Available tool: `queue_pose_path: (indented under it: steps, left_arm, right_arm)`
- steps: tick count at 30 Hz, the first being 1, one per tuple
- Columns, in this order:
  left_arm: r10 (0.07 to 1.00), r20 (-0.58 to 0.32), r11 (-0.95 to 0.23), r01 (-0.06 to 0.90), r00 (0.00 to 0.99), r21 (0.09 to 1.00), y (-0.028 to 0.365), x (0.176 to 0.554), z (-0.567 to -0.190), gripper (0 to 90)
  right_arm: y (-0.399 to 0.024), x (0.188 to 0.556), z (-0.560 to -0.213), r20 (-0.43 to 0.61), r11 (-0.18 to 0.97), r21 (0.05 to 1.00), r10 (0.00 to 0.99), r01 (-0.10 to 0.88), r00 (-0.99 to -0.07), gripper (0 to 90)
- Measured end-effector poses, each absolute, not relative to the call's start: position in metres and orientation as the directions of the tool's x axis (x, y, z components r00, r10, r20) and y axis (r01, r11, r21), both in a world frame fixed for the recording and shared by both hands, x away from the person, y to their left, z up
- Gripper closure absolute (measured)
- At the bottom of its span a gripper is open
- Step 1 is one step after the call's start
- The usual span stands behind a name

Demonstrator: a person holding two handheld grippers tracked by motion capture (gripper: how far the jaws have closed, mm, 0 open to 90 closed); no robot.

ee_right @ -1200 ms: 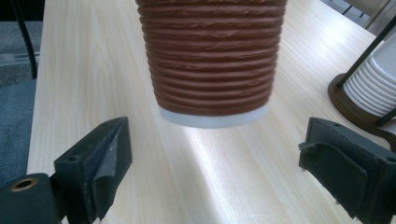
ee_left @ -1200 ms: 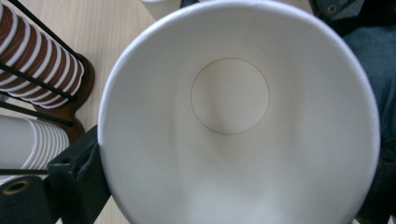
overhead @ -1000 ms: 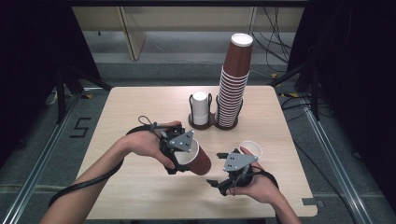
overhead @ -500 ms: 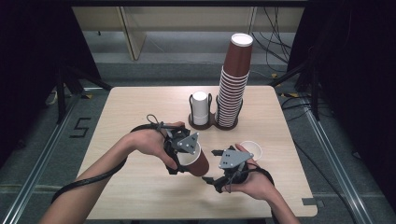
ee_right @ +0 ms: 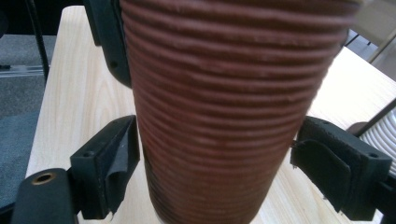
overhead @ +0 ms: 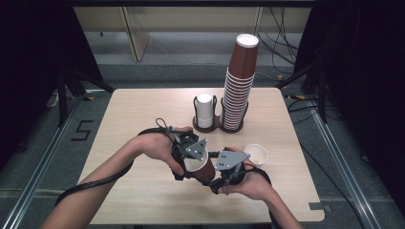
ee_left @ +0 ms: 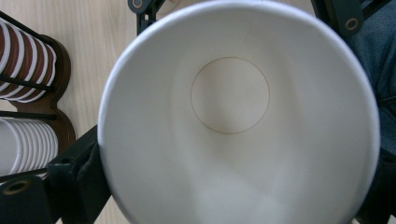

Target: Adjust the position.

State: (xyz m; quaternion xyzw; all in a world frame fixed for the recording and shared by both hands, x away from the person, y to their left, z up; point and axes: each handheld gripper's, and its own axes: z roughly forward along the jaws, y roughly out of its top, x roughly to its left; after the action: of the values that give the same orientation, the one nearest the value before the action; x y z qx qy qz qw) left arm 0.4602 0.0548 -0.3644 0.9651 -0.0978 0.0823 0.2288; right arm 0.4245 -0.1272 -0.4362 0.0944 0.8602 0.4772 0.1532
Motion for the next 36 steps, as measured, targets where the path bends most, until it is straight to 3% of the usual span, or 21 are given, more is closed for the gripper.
queue_pose_path:
  steps: [2, 11, 14, 18, 23, 27, 36]
  left_arm:
    - [-0.155, 0.202, -0.876, -0.229, 0.967, 0.425, 0.054, 0.46, -0.365, 7.5]
    - [-0.182, 0.204, -0.865, -0.256, 0.962, 0.431, 0.051, 0.458, -0.364, 7.5]
    - [-0.188, 0.207, -0.849, -0.265, 0.96, 0.457, 0.052, 0.458, -0.365, 7.1]
    - [-0.175, 0.201, -0.821, -0.256, 0.964, 0.51, 0.056, 0.459, -0.364, 6.1]
    - [-0.131, 0.198, -0.786, -0.224, 0.971, 0.577, 0.064, 0.459, -0.364, 0.0]
    - [-0.073, 0.218, -0.75, -0.197, 0.973, 0.631, 0.075, 0.459, -0.365, 0.0]
    - [0.092, 0.26, -0.664, -0.135, 0.961, 0.736, 0.107, 0.452, -0.379, 0.0]
  right_arm:
    - [-0.125, 0.423, -0.437, -0.143, 0.524, 0.851, 0.313, 0.045, -0.939, 16.4]
    - [-0.124, 0.425, -0.439, -0.174, 0.531, 0.847, 0.283, 0.003, -0.943, 19.3]
    - [-0.125, 0.423, -0.44, -0.144, 0.513, 0.858, 0.294, 0.029, -0.945, 19.5]
    - [-0.128, 0.422, -0.439, -0.179, 0.505, 0.863, 0.293, -0.007, -0.939, 19.5]
    - [-0.134, 0.42, -0.444, -0.176, 0.506, 0.862, 0.299, 0.0, -0.938, 19.5]
    - [-0.142, 0.417, -0.449, -0.139, 0.491, 0.87, 0.335, 0.047, -0.932, 19.4]
    - [-0.163, 0.42, -0.45, -0.153, 0.433, 0.9, 0.424, 0.052, -0.893, 19.3]
